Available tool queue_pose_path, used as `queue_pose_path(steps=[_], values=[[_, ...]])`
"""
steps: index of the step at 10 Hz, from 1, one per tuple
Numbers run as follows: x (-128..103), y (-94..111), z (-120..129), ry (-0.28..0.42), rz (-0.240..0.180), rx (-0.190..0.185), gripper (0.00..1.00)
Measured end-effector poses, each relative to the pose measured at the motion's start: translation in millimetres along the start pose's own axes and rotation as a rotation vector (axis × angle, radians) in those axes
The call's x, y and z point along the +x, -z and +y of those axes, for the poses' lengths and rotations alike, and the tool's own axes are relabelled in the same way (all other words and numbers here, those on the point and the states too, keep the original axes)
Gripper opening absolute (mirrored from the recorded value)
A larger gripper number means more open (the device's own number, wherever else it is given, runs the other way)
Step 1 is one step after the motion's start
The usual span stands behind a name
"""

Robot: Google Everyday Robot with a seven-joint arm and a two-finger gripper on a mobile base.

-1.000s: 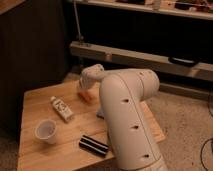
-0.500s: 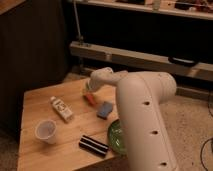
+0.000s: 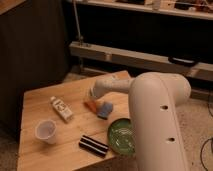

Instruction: Drag the pepper across the table

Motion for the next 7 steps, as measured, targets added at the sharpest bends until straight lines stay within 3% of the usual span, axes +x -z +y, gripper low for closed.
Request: queue_pose_path(steps=[4,7], values=[[34.1,17.4,7.8,0.041,-0.010,-0.012,0.21],[45.7,27.4,22.4,0.077,-0.018,-0.022,0.21]])
